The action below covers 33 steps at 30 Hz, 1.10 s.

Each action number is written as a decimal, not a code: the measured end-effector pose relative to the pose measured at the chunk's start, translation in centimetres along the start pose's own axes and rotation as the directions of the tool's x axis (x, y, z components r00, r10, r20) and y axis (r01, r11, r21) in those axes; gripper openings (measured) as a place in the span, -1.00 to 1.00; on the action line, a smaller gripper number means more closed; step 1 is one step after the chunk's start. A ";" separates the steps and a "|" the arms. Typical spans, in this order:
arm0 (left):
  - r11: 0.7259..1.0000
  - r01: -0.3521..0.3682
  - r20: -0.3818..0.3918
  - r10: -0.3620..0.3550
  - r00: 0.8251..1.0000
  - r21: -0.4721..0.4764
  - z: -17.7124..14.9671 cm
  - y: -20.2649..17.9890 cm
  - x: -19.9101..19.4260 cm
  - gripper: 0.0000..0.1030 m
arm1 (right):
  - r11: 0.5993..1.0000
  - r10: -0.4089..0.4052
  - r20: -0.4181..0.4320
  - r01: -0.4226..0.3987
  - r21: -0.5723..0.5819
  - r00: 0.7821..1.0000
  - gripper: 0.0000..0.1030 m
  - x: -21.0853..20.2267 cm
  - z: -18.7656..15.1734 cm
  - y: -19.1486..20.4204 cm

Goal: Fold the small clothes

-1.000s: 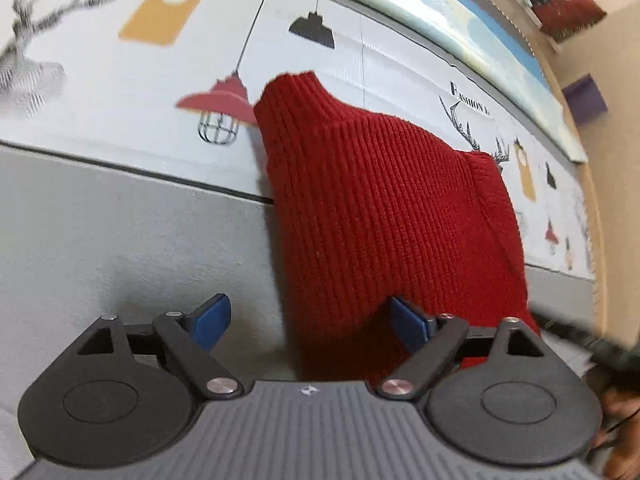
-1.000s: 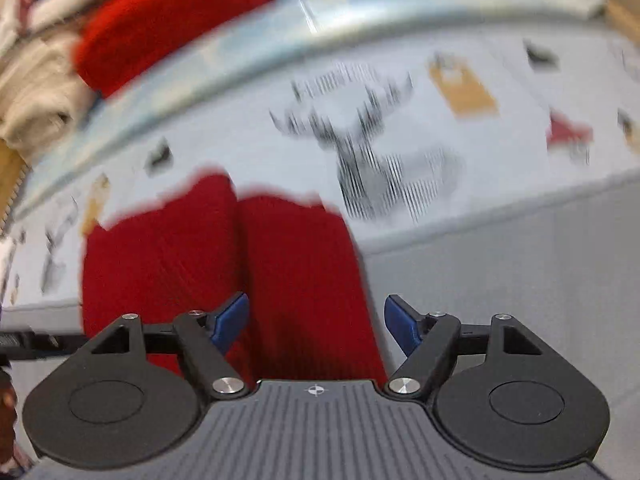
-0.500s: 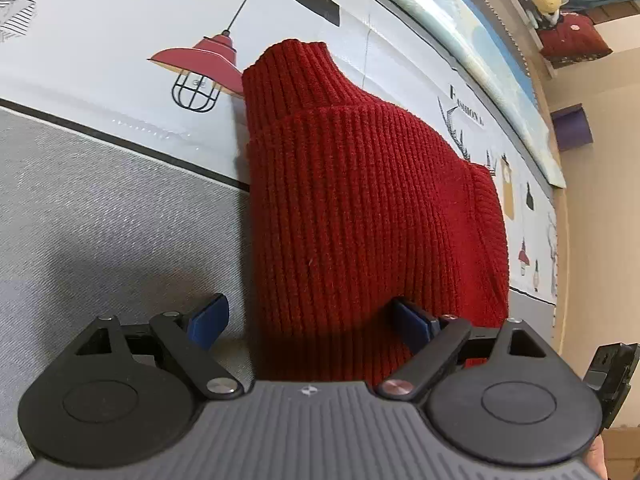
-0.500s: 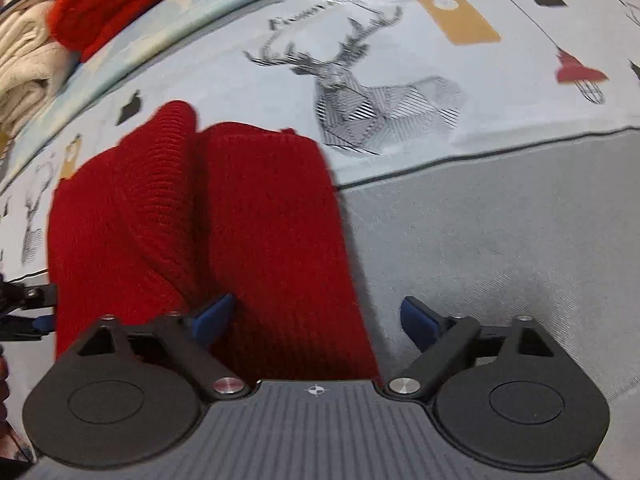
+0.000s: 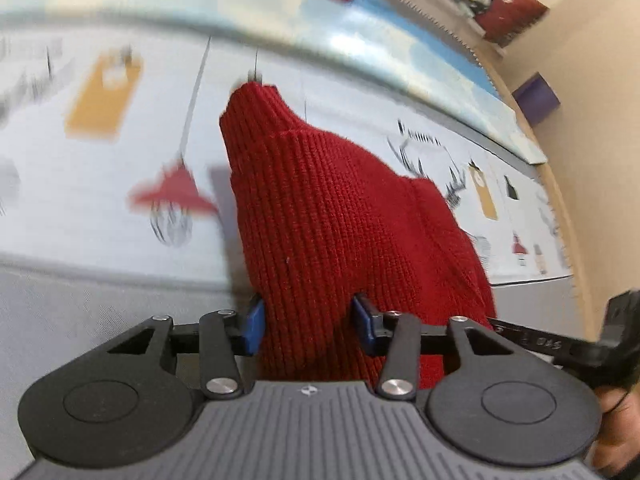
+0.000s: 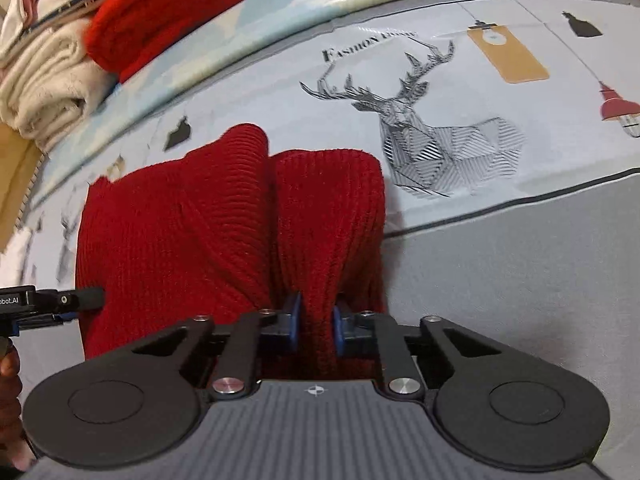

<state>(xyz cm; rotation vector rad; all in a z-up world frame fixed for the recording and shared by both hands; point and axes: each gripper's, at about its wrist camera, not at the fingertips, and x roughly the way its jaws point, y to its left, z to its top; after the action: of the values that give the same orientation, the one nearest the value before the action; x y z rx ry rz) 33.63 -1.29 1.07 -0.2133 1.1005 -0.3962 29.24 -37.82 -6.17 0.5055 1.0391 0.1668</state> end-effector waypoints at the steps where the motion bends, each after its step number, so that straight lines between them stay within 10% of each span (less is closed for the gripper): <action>1: 0.999 -0.036 0.025 0.035 0.999 0.038 0.2 -0.3 -0.5 -0.03 | 1.000 0.020 0.006 -0.020 -0.005 1.000 -0.73 0.1 0.1 0.5; 8: 0.985 -0.165 0.177 0.152 0.972 0.058 1.4 0.2 -2.7 -0.57 | 0.997 0.061 0.023 -0.059 -0.052 0.998 -0.74 1.4 0.2 3.8; 23: 0.930 -0.154 -0.048 0.180 0.982 0.333 -3.9 -0.8 -1.0 -0.27 | 0.993 -0.068 0.016 0.069 -0.098 0.998 -0.70 2.3 0.1 5.4; 28: 0.953 -0.166 -0.029 0.179 0.983 0.252 -3.4 0.7 -3.5 -0.16 | 0.995 -0.069 0.001 0.069 -0.075 0.998 -0.26 1.5 0.0 5.5; 33: 0.958 -0.134 -0.092 0.162 0.983 0.255 -3.6 1.6 -4.1 0.40 | 0.991 -0.081 -0.096 0.070 -0.110 0.992 0.12 1.2 -0.8 5.0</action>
<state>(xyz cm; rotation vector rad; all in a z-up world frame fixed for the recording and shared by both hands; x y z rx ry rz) 29.12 1.93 2.31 0.1142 1.1571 -0.4107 29.64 -32.76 -5.10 0.3631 1.1395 0.1811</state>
